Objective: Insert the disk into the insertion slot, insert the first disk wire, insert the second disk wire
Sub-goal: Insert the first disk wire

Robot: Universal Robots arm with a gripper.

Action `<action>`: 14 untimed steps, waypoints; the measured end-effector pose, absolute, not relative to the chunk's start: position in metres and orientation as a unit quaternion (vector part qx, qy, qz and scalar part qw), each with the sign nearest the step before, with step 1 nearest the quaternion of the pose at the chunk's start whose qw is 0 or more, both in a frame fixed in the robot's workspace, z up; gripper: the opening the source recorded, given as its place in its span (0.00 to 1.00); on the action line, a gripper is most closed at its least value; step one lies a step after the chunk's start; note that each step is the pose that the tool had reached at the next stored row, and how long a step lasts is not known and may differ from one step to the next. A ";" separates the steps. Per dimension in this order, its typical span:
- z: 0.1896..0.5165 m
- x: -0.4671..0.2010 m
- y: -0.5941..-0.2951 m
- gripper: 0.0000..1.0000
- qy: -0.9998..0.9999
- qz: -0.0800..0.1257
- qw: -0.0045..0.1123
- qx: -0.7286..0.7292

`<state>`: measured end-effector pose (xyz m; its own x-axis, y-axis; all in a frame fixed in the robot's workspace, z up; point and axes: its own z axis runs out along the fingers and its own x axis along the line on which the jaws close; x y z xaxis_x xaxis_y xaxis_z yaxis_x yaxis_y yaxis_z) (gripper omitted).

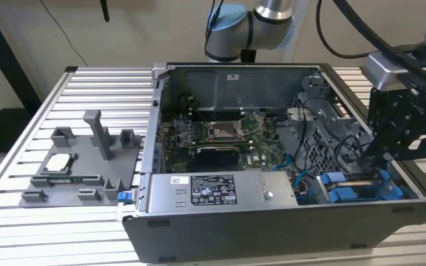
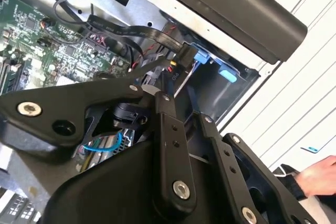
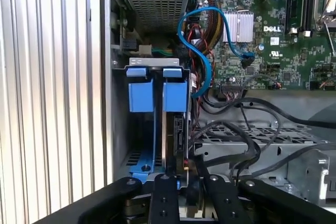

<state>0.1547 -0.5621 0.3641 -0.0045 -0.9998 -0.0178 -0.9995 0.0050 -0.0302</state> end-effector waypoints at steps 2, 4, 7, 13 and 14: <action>0.364 0.155 -0.562 0.27 0.709 0.001 0.022 -0.705; 0.365 0.156 -0.561 0.27 0.709 0.005 0.026 -0.705; 0.366 0.161 -0.561 0.27 0.709 0.007 0.028 -0.705; 0.369 0.171 -0.561 0.27 0.709 0.010 0.031 -0.705; 0.370 0.173 -0.561 0.27 0.709 0.011 0.031 -0.705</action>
